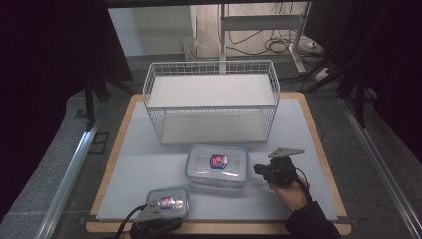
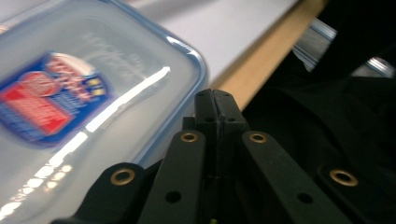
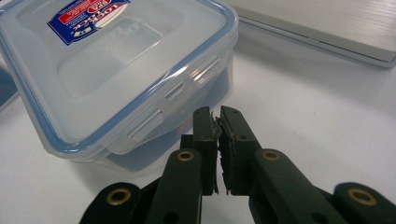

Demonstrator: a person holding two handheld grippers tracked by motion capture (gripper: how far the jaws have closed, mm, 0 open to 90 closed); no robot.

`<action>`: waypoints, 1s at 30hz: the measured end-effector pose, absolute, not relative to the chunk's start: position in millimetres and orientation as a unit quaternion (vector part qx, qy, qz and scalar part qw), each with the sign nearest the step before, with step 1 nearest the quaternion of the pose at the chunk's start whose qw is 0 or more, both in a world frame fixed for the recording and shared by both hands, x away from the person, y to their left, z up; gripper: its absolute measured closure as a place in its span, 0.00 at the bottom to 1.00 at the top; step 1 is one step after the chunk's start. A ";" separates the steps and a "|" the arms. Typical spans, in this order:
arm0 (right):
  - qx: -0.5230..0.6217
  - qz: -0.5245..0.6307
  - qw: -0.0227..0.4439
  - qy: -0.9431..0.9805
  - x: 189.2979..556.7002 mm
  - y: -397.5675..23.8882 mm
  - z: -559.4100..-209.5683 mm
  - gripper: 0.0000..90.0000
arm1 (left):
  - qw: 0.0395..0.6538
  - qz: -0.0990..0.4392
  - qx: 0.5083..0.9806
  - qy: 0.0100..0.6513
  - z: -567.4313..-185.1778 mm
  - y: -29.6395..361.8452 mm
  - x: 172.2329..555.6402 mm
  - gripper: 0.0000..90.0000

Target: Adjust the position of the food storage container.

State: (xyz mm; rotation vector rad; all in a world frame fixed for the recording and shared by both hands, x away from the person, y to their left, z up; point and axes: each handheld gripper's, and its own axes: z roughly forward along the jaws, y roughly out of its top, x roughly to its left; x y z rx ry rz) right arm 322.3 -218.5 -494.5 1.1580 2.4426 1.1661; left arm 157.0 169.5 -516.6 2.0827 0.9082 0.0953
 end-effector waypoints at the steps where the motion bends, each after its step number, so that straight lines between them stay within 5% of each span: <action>1: 0.393 0.393 0.097 0.825 322.2 -218.3 -494.6 0.94 | 0.419 0.048 0.830 0.364 -516.1 171.5 158.6 1.00; 19: 0.385 0.391 0.091 0.831 322.7 -217.7 -496.4 0.93 | 0.404 0.073 0.834 0.370 -520.1 151.6 193.5 1.00; 30: 0.385 0.390 0.088 0.832 322.9 -217.2 -497.1 0.92 | 0.388 0.110 0.809 0.429 -520.2 179.3 224.8 1.00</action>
